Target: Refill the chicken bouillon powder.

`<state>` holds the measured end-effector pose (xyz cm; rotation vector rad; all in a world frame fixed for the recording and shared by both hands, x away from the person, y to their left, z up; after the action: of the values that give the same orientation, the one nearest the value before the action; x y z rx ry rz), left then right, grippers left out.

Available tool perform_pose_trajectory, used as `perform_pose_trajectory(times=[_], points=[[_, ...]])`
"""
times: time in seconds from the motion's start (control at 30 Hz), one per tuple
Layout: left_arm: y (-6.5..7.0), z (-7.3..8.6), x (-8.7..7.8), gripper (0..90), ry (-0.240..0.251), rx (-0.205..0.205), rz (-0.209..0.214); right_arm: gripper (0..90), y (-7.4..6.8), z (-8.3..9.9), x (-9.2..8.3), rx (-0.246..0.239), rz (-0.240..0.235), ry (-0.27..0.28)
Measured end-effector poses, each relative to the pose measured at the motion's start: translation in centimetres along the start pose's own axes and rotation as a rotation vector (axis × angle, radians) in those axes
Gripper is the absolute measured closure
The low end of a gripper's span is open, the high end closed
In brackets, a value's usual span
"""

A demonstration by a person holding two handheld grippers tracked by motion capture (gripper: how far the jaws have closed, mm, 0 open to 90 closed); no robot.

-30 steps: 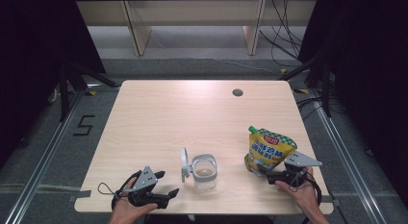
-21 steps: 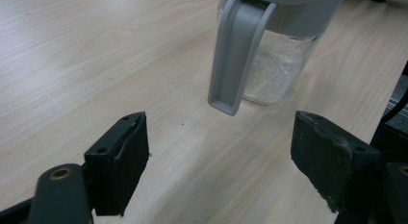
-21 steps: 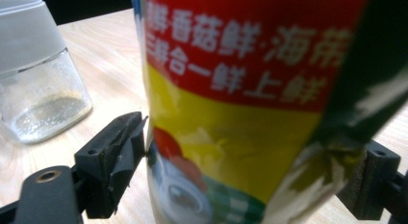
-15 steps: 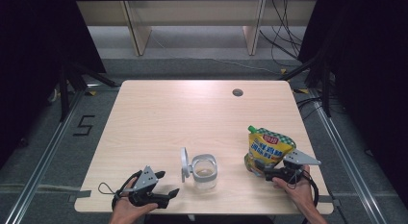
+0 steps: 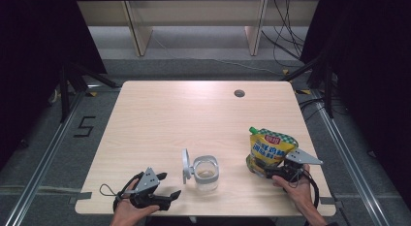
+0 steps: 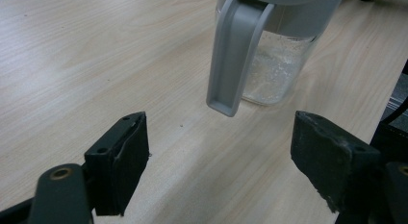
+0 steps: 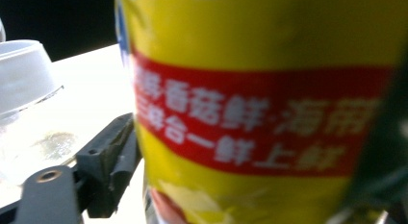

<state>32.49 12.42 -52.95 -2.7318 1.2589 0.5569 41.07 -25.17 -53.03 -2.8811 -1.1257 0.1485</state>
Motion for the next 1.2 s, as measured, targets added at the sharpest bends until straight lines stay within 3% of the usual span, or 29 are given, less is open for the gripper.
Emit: perform_pose_trajectory(times=[0.03,0.07,0.1,0.13,0.17,0.2,0.23,0.27,0.33,0.37,0.5,0.53,0.6,0.63,0.7,0.73,0.8,0.83,0.87,0.9,0.93,0.97,1.03,1.07,1.13,1.17,1.2], points=[[0.1,0.0,0.1,20.7,0.007,-0.006,0.001,18.7,-0.2,0.0,0.2,0.013,-0.013,0.02],[0.0,0.0,0.0,20.7,0.001,0.0,0.0,19.3,-0.2,0.2,0.0,0.007,-0.016,-0.02],[-0.2,0.0,0.0,20.7,-0.005,0.032,0.0,19.5,-0.4,0.1,0.0,0.019,-0.015,-0.019],[-0.1,-0.1,0.1,20.7,0.009,0.023,0.007,20.0,-0.7,0.0,0.3,0.027,-0.019,0.023],[0.0,-0.1,0.1,20.7,0.008,0.02,0.006,20.0,-0.8,0.1,0.1,0.043,-0.012,-0.012],[0.0,-0.1,0.1,20.7,0.008,0.021,0.007,20.0,-0.9,0.2,0.0,0.036,-0.016,-0.038],[-0.1,0.1,0.1,20.7,-0.004,0.012,-0.009,20.4,-0.9,0.2,0.1,0.025,-0.031,-0.029],[-0.1,0.0,0.0,20.7,-0.01,0.021,-0.007,20.6,-0.8,0.2,0.4,0.004,0.004,-0.012],[-0.1,0.0,0.1,20.8,-0.01,0.019,-0.006,19.7,-1.0,0.2,0.5,0.026,0.013,-0.027],[0.0,0.0,0.1,20.7,-0.005,0.011,-0.003,19.6,-0.7,0.2,0.6,0.0,0.001,-0.035],[-0.1,0.0,0.1,20.7,-0.011,0.014,-0.003,23.4,-0.8,0.3,0.6,0.021,0.006,-0.055],[-0.1,0.0,0.1,20.8,-0.012,0.016,-0.003,24.2,-0.7,0.3,0.6,0.007,0.004,-0.056],[0.1,-0.1,0.1,20.7,0.003,0.007,0.005,26.1,-0.9,0.3,0.5,0.031,0.001,-0.052],[-0.1,-0.1,0.0,20.7,-0.006,0.039,0.004,26.7,-0.7,0.2,0.6,0.004,-0.007,-0.047],[-0.1,-0.1,0.0,20.8,-0.002,0.034,0.005,28.5,-0.9,0.2,0.4,0.008,0.001,-0.066],[-0.1,-0.1,0.0,20.8,-0.002,0.034,0.004,29.7,-0.7,0.1,0.6,-0.027,-0.002,-0.05],[-0.1,-0.1,0.0,20.8,-0.002,0.031,0.002,31.7,-1.2,0.1,0.3,0.011,0.015,-0.077],[-0.1,-0.1,0.0,20.8,-0.002,0.033,0.007,32.7,-0.9,-0.1,0.5,-0.042,0.011,-0.045],[-0.2,-0.1,-0.1,20.8,-0.003,0.037,0.006,33.2,-0.9,-0.2,0.5,-0.05,0.004,-0.055],[-0.2,-0.2,-0.1,20.8,0.0,0.039,0.003,33.8,-1.2,-0.2,0.4,-0.028,0.013,-0.071],[0.1,-0.2,-0.1,20.8,0.009,0.002,0.001,35.3,-1.6,-0.2,0.2,-0.008,0.022,-0.083],[0.0,-0.2,-0.1,20.8,0.014,0.021,0.003,36.7,-1.7,-0.3,0.2,-0.029,0.013,-0.087],[0.0,-0.2,-0.1,20.9,0.018,-0.002,0.002,37.8,-1.6,-0.6,0.3,-0.093,-0.002,-0.078],[0.0,-0.1,-0.2,20.9,0.012,-0.001,0.0,38.1,-1.9,-0.7,0.2,-0.073,0.005,-0.099],[-0.1,-0.2,-0.2,20.9,0.019,0.018,0.003,38.6,-1.7,-1.0,0.4,-0.169,-0.01,-0.071],[-0.2,-0.2,-0.3,20.9,0.011,0.025,0.002,38.7,-2.1,-0.9,0.2,-0.138,0.006,-0.089],[-0.2,-0.2,-0.3,20.9,0.012,0.028,0.001,38.9,-1.9,-1.0,0.1,-0.179,0.0,-0.097]])
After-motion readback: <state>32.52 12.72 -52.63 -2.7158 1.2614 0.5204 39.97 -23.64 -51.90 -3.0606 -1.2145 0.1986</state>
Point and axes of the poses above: each handheld gripper's, and its own axes: x roughly forward along the jaws, z roughly out of its underside, y roughly to its right, the point moved 6 cm from there along x, roughly forward along the jaws, and after that the axes turned 11 degrees about y, right-handed, at the moved point
